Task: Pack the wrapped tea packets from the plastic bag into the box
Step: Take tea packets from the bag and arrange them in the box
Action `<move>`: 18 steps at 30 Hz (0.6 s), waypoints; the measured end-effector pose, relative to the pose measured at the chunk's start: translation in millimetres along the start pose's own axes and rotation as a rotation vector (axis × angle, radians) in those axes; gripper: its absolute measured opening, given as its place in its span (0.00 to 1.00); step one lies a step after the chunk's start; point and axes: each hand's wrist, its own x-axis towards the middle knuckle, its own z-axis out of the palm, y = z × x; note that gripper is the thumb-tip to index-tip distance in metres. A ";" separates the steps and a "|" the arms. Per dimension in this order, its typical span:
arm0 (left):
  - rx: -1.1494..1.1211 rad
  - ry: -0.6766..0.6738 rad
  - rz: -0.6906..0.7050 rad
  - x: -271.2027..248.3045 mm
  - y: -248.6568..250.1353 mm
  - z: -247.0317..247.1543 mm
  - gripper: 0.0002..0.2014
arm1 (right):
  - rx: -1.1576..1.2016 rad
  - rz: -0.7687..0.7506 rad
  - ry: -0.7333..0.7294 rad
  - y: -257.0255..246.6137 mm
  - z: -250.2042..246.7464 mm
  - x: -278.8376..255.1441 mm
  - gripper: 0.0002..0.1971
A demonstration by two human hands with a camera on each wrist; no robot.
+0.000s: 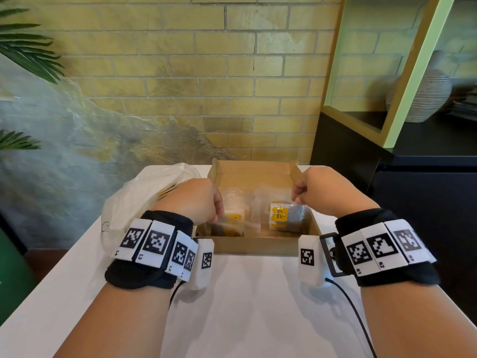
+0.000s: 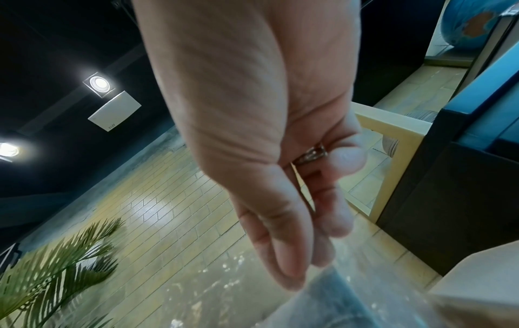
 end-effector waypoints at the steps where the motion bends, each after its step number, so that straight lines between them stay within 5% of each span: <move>1: 0.006 0.003 -0.002 -0.1 0.5 -0.3 0.07 | 0.005 -0.005 0.001 0.2 0.6 -0.3 0.07; 11: 0.001 0.086 0.003 4.7 -4.3 3.9 0.08 | -0.011 0.042 -0.108 -0.6 17.8 1.6 0.07; 18: 0.015 0.136 0.008 10.7 -7.2 4.6 0.12 | -0.033 0.025 -0.028 0.6 13.3 1.7 0.13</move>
